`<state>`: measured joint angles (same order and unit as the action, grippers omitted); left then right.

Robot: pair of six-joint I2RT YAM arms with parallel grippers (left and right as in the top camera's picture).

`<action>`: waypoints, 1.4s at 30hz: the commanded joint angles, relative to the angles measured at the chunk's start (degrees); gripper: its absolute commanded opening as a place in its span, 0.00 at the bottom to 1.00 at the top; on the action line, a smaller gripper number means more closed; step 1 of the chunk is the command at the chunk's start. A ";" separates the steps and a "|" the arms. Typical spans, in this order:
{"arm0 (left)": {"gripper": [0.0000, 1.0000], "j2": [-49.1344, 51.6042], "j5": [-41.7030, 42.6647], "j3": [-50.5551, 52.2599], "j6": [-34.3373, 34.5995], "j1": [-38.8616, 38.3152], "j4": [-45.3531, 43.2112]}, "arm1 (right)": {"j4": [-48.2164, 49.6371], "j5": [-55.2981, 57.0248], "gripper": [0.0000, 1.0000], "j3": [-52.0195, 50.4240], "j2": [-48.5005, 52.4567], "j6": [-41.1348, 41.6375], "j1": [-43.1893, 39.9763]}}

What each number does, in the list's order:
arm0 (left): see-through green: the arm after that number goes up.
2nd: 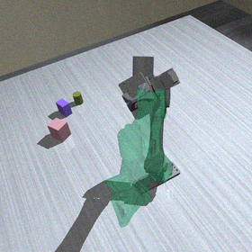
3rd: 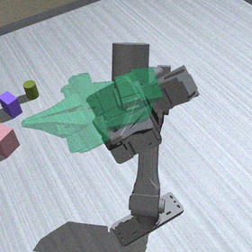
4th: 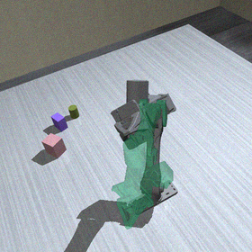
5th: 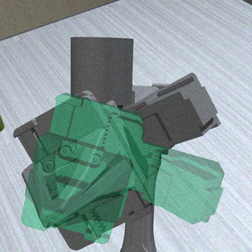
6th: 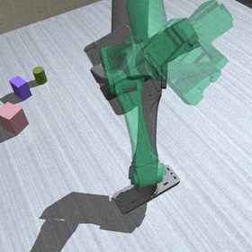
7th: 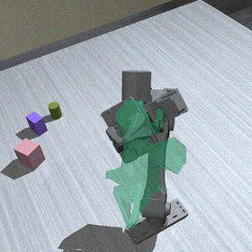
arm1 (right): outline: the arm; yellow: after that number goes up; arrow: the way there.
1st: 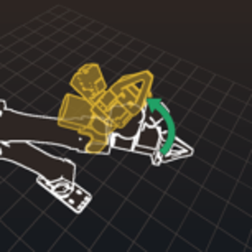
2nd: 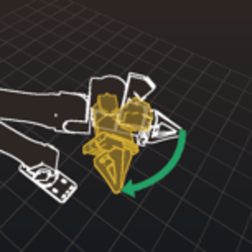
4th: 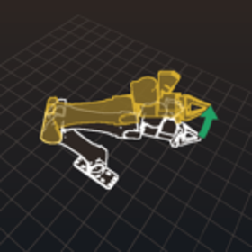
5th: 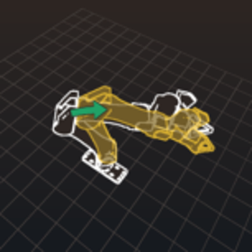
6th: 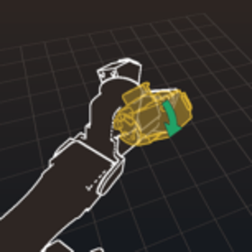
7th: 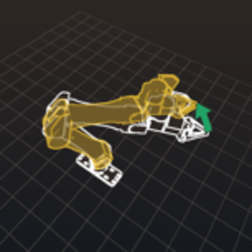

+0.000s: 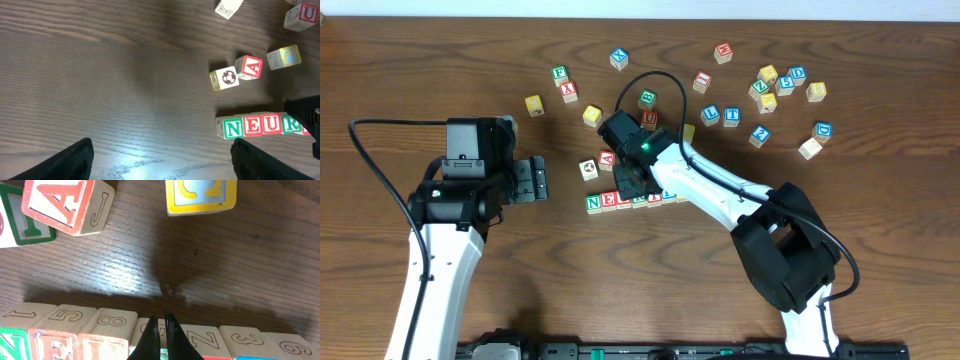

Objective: Spell out NEURIPS

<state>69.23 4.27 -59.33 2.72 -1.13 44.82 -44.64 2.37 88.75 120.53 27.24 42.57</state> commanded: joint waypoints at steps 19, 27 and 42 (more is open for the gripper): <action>0.86 0.37 -0.72 -0.79 -0.52 0.35 0.15 | -10.12 9.86 0.01 15.65 -5.16 -3.37 -10.01; 0.84 4.13 -0.70 -0.76 0.94 0.35 0.20 | -17.49 11.93 0.01 15.76 -7.65 -3.26 -12.35; 0.70 18.84 3.02 -0.61 2.51 0.28 1.22 | -15.37 12.72 0.01 4.11 -7.56 -1.53 -14.01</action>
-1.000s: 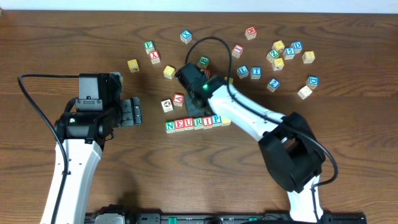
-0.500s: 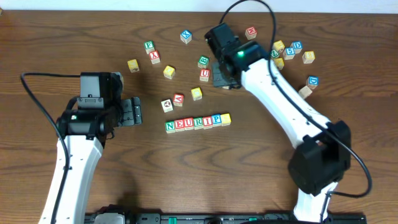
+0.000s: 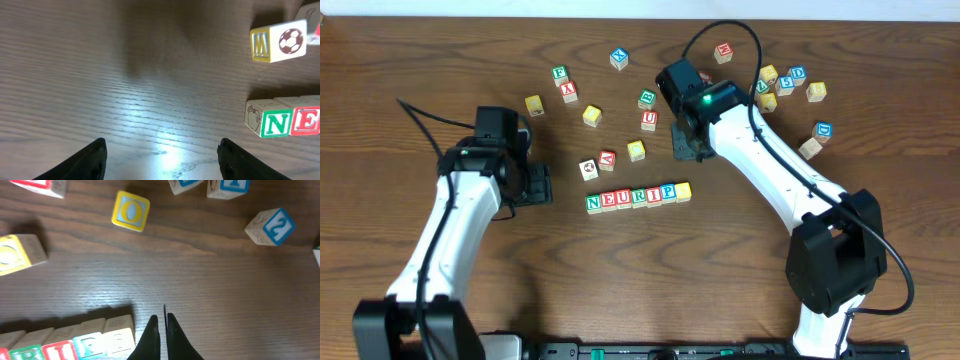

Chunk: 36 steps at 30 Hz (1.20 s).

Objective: Spell out NEURIPS

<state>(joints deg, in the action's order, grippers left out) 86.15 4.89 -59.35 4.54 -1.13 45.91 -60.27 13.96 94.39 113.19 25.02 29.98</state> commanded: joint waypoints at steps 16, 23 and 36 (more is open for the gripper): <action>0.43 3.19 4.70 1.05 0.68 0.28 -0.28 | -0.28 -3.82 0.01 -2.73 -0.22 1.14 -5.35; 0.41 3.21 7.13 2.78 0.70 -0.15 -1.68 | -0.20 -4.50 0.01 -4.90 -0.22 1.31 -5.35; 0.37 3.23 7.17 4.94 0.70 -4.96 -2.58 | 0.28 -5.81 0.01 -7.30 -0.22 2.40 -5.35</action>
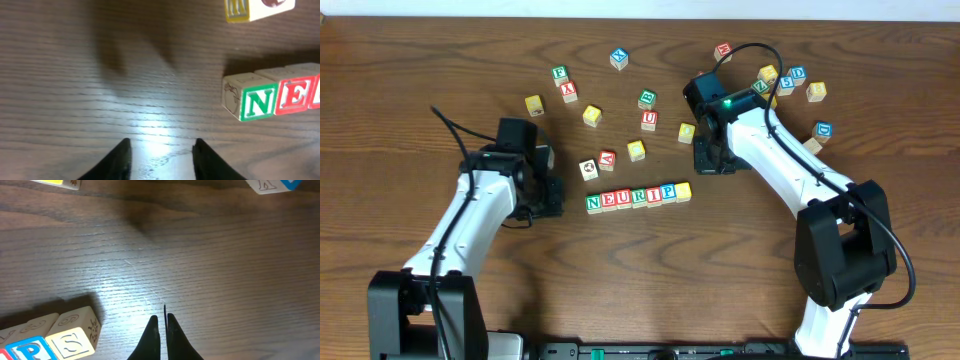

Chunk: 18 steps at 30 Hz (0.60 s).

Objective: Spell out NEURIPS

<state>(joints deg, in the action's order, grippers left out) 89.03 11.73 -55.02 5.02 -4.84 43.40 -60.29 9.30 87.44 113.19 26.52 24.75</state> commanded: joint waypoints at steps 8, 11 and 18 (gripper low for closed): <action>0.36 0.39 0.28 1.84 1.31 -4.11 -3.19 | 0.92 -2.84 0.01 -0.35 -0.22 0.92 -0.13; 0.36 0.59 0.28 3.50 2.34 -4.09 -5.03 | 0.92 -3.67 0.01 -0.35 -0.24 1.14 -0.13; 0.25 0.85 0.28 5.11 2.78 -4.09 -5.60 | 1.55 -5.03 0.01 -0.33 -0.94 1.31 -0.20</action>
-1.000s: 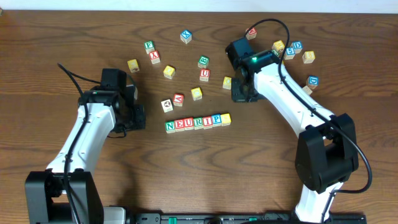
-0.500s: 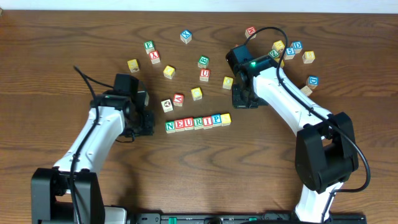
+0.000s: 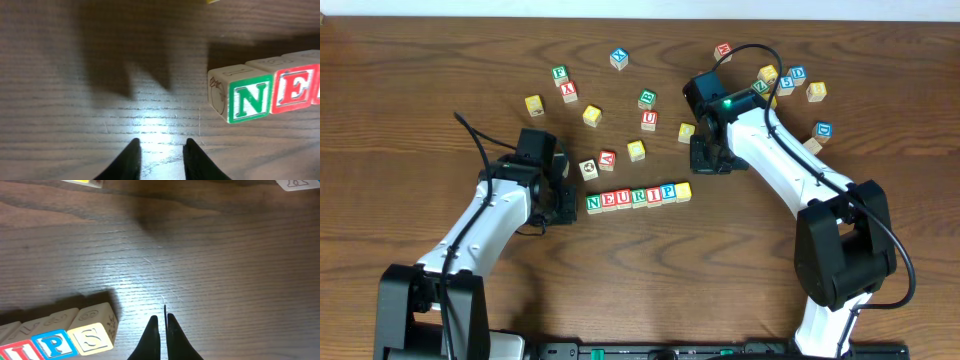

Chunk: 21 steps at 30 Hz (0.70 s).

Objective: Spell out NEURIPS

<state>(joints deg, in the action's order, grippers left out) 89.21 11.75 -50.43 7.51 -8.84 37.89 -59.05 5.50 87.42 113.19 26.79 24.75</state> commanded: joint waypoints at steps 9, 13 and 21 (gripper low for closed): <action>0.25 0.68 0.26 0.52 0.28 -0.09 -2.71 | 0.57 -1.62 0.01 -0.09 -9.46 1.05 -0.20; 0.25 0.68 0.28 0.52 0.28 -0.09 -3.82 | 0.59 -1.60 0.01 -0.09 -16.79 1.05 -0.17; 0.24 0.72 0.28 0.52 0.28 -0.15 -3.96 | 0.98 0.07 0.06 -0.09 -32.20 1.03 -0.17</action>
<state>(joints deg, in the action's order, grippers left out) 89.27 11.75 -50.26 7.51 -8.86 34.00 -58.13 4.01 87.15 85.25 27.00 24.75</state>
